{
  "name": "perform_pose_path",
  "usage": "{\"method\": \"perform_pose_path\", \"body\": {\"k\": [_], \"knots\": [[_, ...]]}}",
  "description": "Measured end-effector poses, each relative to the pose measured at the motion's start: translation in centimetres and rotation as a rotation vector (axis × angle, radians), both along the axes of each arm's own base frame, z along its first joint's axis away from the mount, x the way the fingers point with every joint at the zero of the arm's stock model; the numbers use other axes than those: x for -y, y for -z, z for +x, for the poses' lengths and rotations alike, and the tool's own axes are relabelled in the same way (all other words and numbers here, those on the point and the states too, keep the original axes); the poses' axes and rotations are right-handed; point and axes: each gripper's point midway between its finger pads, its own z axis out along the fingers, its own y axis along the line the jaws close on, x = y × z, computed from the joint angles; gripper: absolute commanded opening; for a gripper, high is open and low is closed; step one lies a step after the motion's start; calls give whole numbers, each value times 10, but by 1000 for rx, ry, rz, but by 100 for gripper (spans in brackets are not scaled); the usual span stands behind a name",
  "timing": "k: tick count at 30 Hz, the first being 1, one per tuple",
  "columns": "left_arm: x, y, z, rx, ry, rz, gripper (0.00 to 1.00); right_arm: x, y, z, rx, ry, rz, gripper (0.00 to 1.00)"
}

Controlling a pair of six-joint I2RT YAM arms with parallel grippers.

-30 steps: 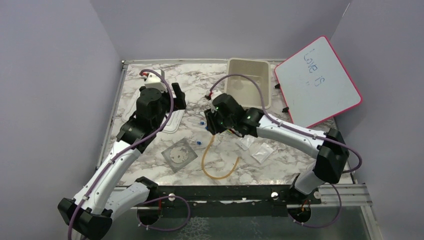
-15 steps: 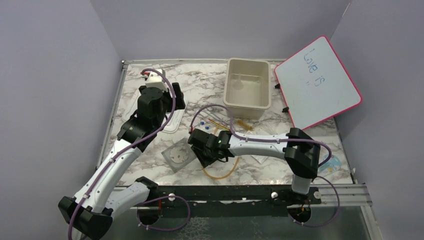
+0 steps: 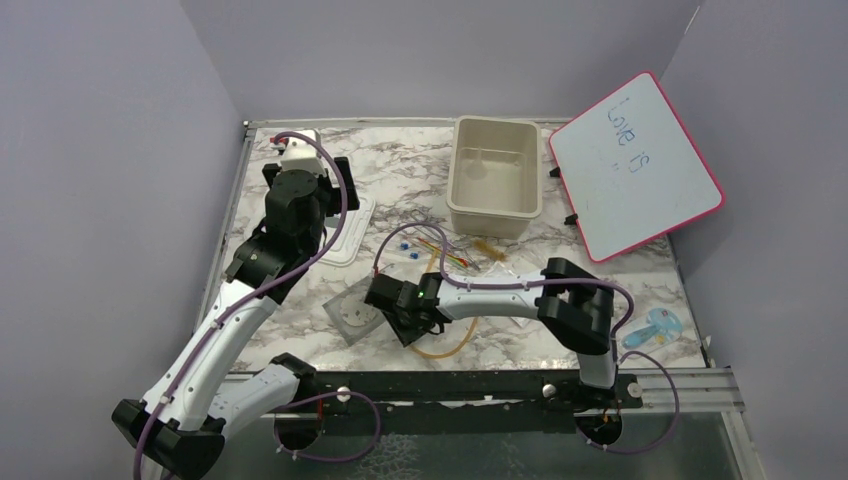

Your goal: Organize the chemistry lab equipment

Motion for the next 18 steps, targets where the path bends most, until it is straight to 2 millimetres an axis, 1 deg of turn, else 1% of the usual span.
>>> {"method": "perform_pose_path", "body": {"k": [2,7,8,15,18], "knots": [[-1,0,0,-1,-2,6,91,0,1,1,5,7,-2,28],[-1,2,0,-6,-3,14,91,-1,2,3,12,24,-4,3],[-1,2,0,-6,-4,14,91,-2,2,3,11,28,-2,1],[-2,3,1,-10,-8,19,91,-1,-1,5,38,39,9,0],[-3,4,0,-17,-11,26,91,3,-12,7,63,41,36,1]]}}
